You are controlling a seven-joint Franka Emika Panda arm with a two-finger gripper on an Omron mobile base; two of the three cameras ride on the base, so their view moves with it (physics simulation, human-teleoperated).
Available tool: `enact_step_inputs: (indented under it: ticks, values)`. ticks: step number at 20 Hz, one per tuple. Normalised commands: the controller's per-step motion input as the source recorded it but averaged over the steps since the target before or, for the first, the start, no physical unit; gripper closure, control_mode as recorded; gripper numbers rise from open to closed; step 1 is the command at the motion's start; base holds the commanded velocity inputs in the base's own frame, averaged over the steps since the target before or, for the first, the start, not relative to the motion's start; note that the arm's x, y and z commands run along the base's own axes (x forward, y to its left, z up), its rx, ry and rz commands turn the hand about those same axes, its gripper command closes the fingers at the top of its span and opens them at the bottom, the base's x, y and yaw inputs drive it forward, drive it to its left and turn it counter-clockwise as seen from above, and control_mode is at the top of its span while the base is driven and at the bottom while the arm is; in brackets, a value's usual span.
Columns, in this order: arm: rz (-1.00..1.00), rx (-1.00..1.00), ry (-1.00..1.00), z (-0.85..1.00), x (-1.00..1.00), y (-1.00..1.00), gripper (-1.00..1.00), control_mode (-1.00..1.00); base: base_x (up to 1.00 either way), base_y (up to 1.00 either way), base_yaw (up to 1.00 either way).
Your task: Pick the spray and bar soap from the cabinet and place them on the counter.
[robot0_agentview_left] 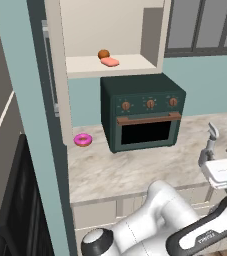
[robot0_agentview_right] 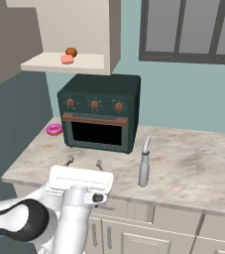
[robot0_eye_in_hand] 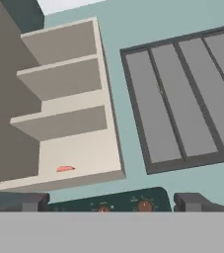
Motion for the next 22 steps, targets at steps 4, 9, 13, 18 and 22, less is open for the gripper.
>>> enact_step_inputs:
  ticks: [4, 9, 13, 18, 22]
  values:
    - [0.12, 0.01, 0.18, 0.65, 0.2, 0.42, -1.0, -1.0, 0.0, 0.0, 0.0]
    - [0.11, 0.01, 0.25, 0.69, 0.27, 0.37, -1.0, -1.0, 0.0, 0.0, 0.0]
    - [0.12, 0.0, 0.31, 0.64, 0.25, 0.29, -1.0, -1.0, 0.0, 0.0, 0.0]
    - [0.01, -0.07, 0.2, 0.42, 0.04, 0.29, -1.0, -1.0, 0.0, 0.0, 0.0]
    - [-0.07, -0.03, 0.21, 0.25, 0.12, 0.25, -1.0, -1.0, 0.0, 0.0, 0.0]
